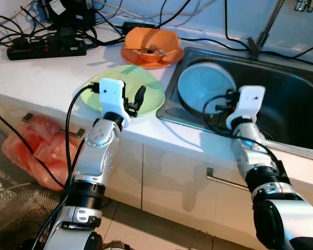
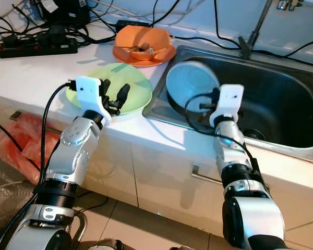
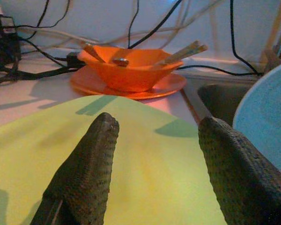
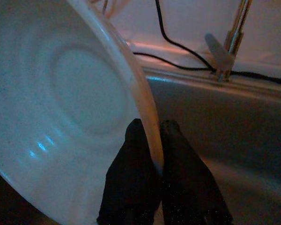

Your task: Kitchen organization

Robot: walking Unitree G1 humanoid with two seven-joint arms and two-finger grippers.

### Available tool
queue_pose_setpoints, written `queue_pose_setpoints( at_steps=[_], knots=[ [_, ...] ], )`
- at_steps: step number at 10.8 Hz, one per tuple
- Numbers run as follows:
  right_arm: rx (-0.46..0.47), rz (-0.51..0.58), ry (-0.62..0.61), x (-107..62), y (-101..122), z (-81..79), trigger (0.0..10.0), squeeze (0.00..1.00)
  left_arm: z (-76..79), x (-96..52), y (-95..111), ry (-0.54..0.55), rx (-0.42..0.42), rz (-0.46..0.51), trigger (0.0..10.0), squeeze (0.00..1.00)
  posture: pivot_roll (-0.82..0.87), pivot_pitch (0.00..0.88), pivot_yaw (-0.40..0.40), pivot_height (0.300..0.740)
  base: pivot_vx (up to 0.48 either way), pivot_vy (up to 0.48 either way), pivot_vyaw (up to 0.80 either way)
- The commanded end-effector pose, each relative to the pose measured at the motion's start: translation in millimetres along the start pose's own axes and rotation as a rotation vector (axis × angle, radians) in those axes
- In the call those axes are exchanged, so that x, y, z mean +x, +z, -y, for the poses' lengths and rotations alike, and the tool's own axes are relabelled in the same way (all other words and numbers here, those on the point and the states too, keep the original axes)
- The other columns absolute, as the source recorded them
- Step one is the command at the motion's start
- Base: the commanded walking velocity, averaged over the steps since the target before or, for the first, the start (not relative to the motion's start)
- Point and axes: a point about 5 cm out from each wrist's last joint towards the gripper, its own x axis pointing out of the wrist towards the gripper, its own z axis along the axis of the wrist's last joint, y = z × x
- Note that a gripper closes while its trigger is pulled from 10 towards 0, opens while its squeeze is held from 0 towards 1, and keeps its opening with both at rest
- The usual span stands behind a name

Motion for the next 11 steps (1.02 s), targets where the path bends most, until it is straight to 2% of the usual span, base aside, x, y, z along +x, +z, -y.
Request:
queue_pose_setpoints(
  at_steps=[1, 2, 3, 4, 8, 9, 11],
  knots=[
    [-0.025, 0.015, 0.013, -0.5, 0.5, -1.0, 10.0, 0.00, 3.6, 0.6, 0.2, -0.015, 0.017, 0.002, 10.0, 0.00, 0.09, 0.053, -0.038, 0.740, 0.000, 0.000, 0.00],
    [-0.044, 0.003, 0.025, -0.8, -1.6, -2.9, 10.0, 0.00, 4.0, 0.8, 0.4, -0.017, 0.016, 0.003, 10.0, 0.00, 0.08, 0.058, -0.040, 0.740, 0.000, 0.000, 0.00],
    [-0.059, -0.008, 0.051, -2.5, -5.2, -6.3, 10.0, 0.58, 4.5, 0.8, -0.1, -0.017, 0.015, 0.002, 10.0, 0.00, 0.09, 0.062, -0.041, 0.740, 0.000, 0.000, 0.00],
    [-0.060, -0.017, 0.061, -4.0, -8.2, -8.6, 10.0, 1.00, 4.9, 0.6, -0.4, -0.017, 0.013, 0.002, 10.0, 0.00, 0.09, 0.064, -0.042, 0.740, 0.000, 0.000, 0.00],
    [-0.079, -0.053, 0.104, -6.5, -15.6, -16.8, 10.0, 1.00, 5.2, 0.3, -1.8, -0.015, 0.011, -0.004, 10.0, 0.00, 0.09, 0.068, -0.045, 0.740, 0.000, 0.000, 0.00],
    [-0.080, -0.053, 0.113, -6.7, -15.8, -18.5, 10.0, 0.00, 5.0, 0.2, -0.9, -0.014, 0.011, -0.002, 10.0, 0.00, 0.09, 0.068, -0.044, 0.740, 0.000, 0.000, 0.00],
    [-0.080, -0.052, 0.126, -6.5, -15.4, -20.6, 10.0, 0.00, 3.6, 0.9, 4.1, -0.008, 0.020, 0.012, 10.0, 0.00, 0.09, 0.068, -0.046, 0.740, 0.000, 0.000, 0.00]
  ],
)
